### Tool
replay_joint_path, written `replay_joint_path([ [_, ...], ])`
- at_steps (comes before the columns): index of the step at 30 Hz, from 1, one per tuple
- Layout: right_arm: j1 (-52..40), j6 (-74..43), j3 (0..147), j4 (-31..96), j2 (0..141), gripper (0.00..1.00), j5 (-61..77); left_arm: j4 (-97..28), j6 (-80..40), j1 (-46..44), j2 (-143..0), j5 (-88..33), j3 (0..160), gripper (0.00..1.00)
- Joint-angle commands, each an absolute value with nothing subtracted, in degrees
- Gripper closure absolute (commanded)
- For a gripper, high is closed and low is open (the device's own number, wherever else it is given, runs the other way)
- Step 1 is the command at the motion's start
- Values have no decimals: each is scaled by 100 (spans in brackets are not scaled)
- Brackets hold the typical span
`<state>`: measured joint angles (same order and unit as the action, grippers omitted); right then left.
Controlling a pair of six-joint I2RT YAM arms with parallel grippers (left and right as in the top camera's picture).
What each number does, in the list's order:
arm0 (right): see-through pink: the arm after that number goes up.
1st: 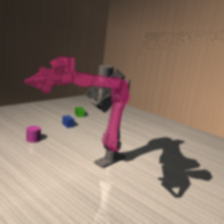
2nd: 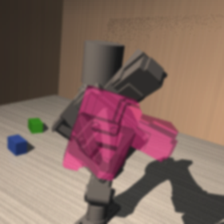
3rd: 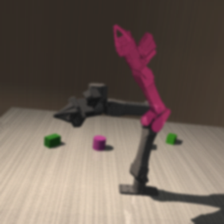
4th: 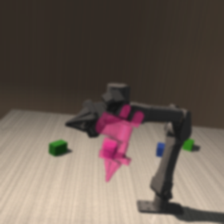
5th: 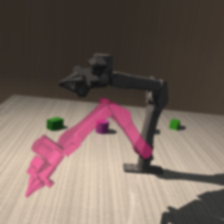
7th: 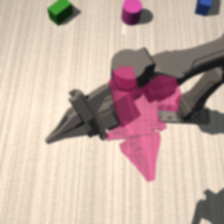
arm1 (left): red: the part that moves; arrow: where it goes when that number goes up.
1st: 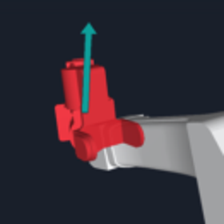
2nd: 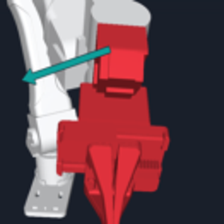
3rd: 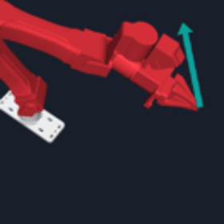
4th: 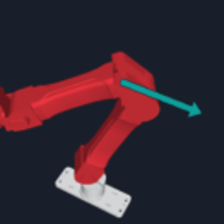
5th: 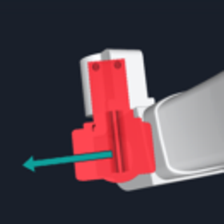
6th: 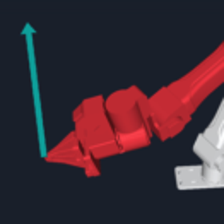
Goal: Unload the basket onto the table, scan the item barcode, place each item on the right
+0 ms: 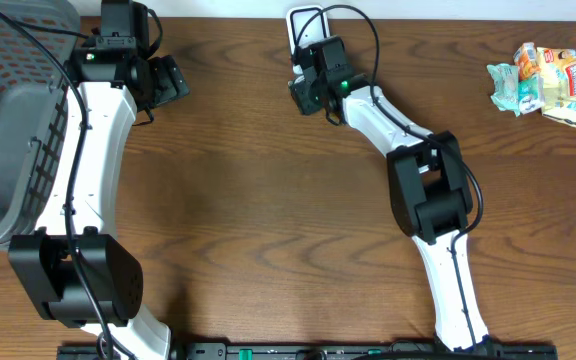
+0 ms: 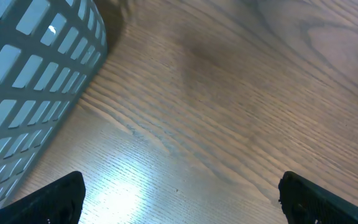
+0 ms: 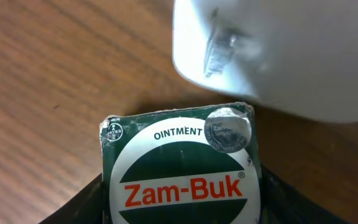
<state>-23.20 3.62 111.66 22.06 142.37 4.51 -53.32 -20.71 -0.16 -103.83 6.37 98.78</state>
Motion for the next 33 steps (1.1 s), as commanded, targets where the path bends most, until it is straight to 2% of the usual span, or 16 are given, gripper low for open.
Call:
replay_joint_path([
  [1,-2397,567,11072,2810,14204,45,659,-5334,-2038,-16,-10416,709,9911,2],
  [6,-2394,1494,11072,3852,13841,56,650,-5334,-2038,-16,-10418,709,9911,2],
  [8,-2394,2018,11072,4303,13681,55,572,-5334,-2038,-16,-10418,709,9911,2],
  [11,-2383,2749,11072,5002,13439,44,43,-5334,-2038,-16,-10418,711,9911,2],
  [13,-2357,2838,11072,5262,13314,44,-543,-5334,-2038,-16,-10418,709,9911,2],
  [15,-2320,2799,11072,5365,13203,50,-952,-5334,-2038,-16,-10416,711,9911,2],
  [17,-2276,2495,11074,5413,13054,49,-1044,-5334,-2038,-16,-10418,709,9911,2],
  [18,-2268,2309,11074,5402,12971,45,-980,-5334,-2038,-16,-10416,709,9911,2],
  [19,-2259,2056,11074,5358,12877,34,-895,-5334,-2038,-16,-10418,709,9911,2],
  [20,-2257,1791,11074,5332,12774,1,-816,-5334,-2038,-19,-10418,709,9911,2],
  [28,-2255,272,11074,5328,12355,1,183,-5334,-2038,-16,-10416,711,9911,2],
  [33,-2255,-1675,11067,5365,12442,1,355,-5334,-2038,-16,-10416,709,9911,2],
])
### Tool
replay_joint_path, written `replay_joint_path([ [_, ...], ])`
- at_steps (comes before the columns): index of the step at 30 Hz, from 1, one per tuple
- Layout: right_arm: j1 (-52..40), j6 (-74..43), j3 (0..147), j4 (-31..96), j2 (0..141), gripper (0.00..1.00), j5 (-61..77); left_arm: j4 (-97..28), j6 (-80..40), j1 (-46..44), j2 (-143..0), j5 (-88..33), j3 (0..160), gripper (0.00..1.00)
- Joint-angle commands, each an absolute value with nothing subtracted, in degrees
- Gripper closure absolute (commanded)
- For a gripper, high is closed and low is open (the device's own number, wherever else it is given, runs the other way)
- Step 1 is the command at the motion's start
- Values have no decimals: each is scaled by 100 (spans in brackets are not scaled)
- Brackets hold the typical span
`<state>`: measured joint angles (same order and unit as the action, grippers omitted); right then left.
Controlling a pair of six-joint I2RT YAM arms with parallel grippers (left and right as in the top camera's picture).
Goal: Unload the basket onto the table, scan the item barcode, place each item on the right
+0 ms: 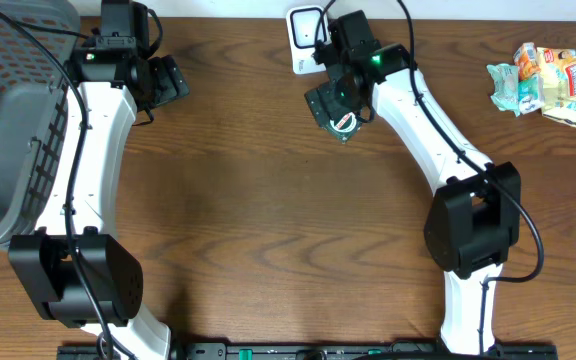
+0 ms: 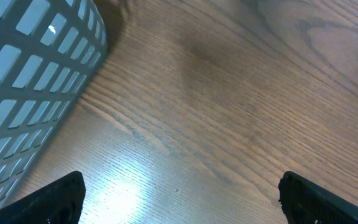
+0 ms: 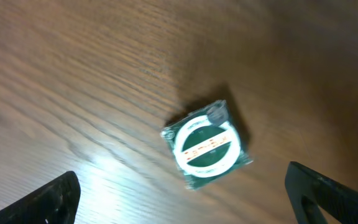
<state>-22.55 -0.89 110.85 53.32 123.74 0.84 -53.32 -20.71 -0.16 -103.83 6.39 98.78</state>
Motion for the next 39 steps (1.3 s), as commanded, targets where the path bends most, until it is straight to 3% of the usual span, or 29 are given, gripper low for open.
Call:
replay_joint_path([
  [1,-2255,-2027,11065,5374,12460,1,436,-5334,-2038,-16,-10416,709,9911,2],
  [5,-2270,-2456,11065,5544,12475,1,762,-5334,-2038,-16,-10416,709,9911,2],
  [6,-2270,-2460,11065,5524,12481,8,552,-5334,-2038,-16,-10416,709,9911,2],
  [7,-2270,-2512,11065,5498,12484,25,274,-5334,-2038,-16,-10418,709,9911,2],
  [8,-2255,-2773,11054,5489,12484,28,3,-5334,-2038,-16,-10418,709,9911,2],
  [10,-2244,-3750,10980,5513,12486,16,-574,-5334,-2038,-16,-10416,709,9911,2],
  [15,-2259,-4799,10586,5212,12521,6,-952,-5334,-2038,-19,-10418,709,9911,2],
  [26,-2255,-4923,10134,4407,13187,5,-947,-5334,-2038,-16,-10418,709,9911,2],
  [30,-2255,-4720,10134,4401,13417,20,-849,-5334,-2038,-16,-10416,709,9911,2],
  [35,-2259,-3900,10143,4407,13369,31,-836,-5334,-2038,-16,-10418,709,9911,2],
  [37,-2257,-2893,10160,4390,13262,44,-685,-5334,-2038,-16,-10416,709,9911,2],
  [39,-2252,-1925,10165,4392,13144,47,-484,-5334,-2038,-16,-10416,709,9911,2],
])
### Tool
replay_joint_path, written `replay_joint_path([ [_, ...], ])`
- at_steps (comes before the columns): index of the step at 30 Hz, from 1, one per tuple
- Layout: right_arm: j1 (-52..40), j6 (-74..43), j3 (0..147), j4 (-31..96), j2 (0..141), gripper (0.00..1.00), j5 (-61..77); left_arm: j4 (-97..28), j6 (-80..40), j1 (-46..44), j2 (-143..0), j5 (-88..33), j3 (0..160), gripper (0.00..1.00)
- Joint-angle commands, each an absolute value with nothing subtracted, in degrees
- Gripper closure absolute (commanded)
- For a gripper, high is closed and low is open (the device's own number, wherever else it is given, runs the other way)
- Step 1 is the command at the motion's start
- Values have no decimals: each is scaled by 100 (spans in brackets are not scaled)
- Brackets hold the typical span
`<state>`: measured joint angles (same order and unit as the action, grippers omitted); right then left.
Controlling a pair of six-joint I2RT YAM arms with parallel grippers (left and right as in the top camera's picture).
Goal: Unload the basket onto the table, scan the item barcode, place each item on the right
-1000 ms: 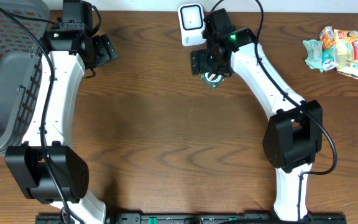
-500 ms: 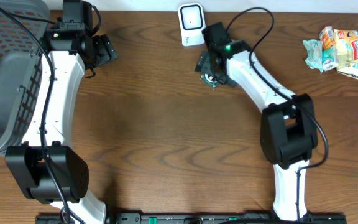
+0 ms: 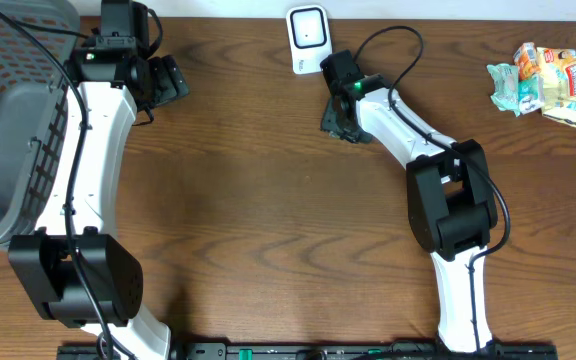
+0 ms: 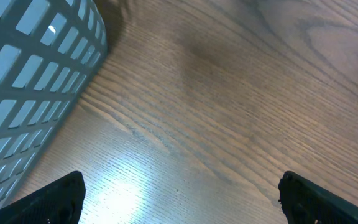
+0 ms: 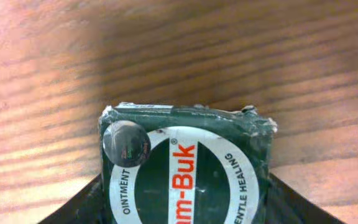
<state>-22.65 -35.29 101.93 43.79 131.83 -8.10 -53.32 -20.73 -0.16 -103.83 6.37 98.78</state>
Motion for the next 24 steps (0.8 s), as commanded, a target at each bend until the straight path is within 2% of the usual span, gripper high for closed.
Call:
replay_joint_path([
  [1,-2252,-1422,10165,4410,13069,47,-344,-5334,-2038,-16,-10416,709,9911,2],
  [7,-2290,1472,10165,4895,12567,45,174,-5334,-2038,-16,-10418,709,9911,2],
  [11,-2303,3280,10165,5492,12350,33,95,-5334,-2038,-16,-10418,709,9911,2],
  [13,-2276,3911,10165,5614,12322,31,-336,-5334,-2038,-16,-10418,709,9911,2],
  [16,-2198,3929,10162,5570,12322,29,-913,-5334,-2038,-16,-10416,709,9911,2],
  [19,-2091,3809,10162,5430,12322,21,-786,-5334,-2038,-16,-10418,711,9911,2],
  [20,-2058,3489,10162,5306,12322,6,-725,-5334,-2040,-16,-10416,709,9911,2],
  [21,-2036,3092,10162,5181,12322,1,-670,-5334,-2038,-16,-10418,709,9911,2],
  [23,-2008,1730,10162,4943,12322,1,-521,-5334,-2038,-16,-10416,711,9911,2],
  [24,-1990,451,10162,4888,12322,1,-338,-5334,-2038,-16,-10418,709,9911,2],
])
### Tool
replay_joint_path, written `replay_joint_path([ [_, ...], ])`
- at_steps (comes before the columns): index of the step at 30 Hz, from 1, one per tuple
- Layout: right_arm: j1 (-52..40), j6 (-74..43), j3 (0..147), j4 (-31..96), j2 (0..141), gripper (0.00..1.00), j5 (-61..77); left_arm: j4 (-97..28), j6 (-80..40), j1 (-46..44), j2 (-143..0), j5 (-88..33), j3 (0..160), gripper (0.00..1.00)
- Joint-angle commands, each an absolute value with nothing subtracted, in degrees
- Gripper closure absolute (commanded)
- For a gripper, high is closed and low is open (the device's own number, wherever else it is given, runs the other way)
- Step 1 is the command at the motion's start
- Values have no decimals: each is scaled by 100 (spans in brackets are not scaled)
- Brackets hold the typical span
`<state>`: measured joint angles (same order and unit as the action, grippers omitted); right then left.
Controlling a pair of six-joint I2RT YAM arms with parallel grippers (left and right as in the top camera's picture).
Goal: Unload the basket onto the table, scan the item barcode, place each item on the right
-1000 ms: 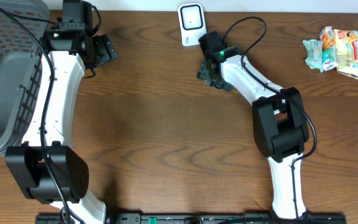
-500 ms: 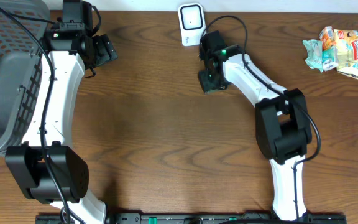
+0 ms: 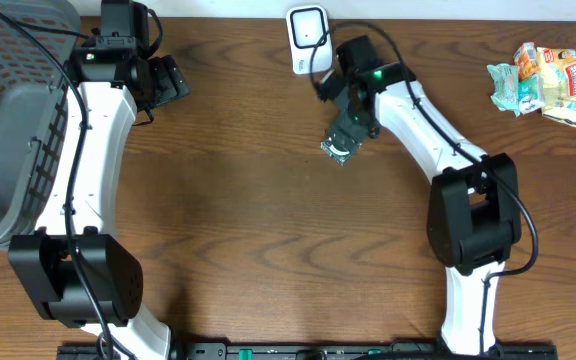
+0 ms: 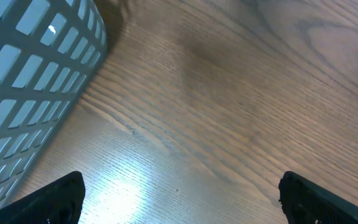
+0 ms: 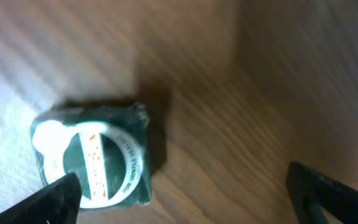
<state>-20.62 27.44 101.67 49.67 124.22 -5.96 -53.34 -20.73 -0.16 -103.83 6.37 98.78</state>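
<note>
The green Zam-Buk ointment box lies flat on the wooden table, its round white label up. My right gripper hangs just above and behind it, open and empty. In the right wrist view the box shows low at the left, by the left fingertip, not held. The white barcode scanner stands at the far edge, behind the box. My left gripper is open over bare wood at the far left; its fingertips have nothing between them.
A grey slatted basket fills the left edge of the table, also seen as the basket wall beside my left gripper. A pile of snack packets lies at the far right.
My right gripper was shut on the ointment box low over the table near the scanner. Now it is open and higher, and the box lies on the table slightly nearer the front.
My right gripper first held the ointment box right next to the scanner. Then it was open with the box lying on the table. After that it was shut on the box again, label turned. Now the box rests free again. The left arm has not moved.
</note>
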Motion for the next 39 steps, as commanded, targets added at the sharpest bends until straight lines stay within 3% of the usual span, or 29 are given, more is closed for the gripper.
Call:
replay_joint_path([
  [1,-1973,-257,10162,4910,12322,1,-220,-5334,-2038,-16,-10418,709,9911,2],
  [4,-1953,-2115,10162,5109,12322,1,333,-5334,-2038,-16,-10416,709,9911,2],
  [10,-1970,-3457,10160,5308,12322,1,1100,-5334,-2038,-19,-10416,709,9911,2],
  [15,-1918,-4757,10160,5439,12322,1,1004,-5334,-2038,-16,-10418,709,9911,2],
  [20,-1931,-6182,10145,5673,12355,1,73,-5334,-2038,-16,-10416,709,9911,2],
  [32,-2110,-6466,10145,5345,12919,3,36,-5334,-2038,-16,-10418,709,9911,2],
  [39,-2110,-6307,10145,5437,13233,17,163,-5334,-2038,-16,-10416,709,9911,2],
])
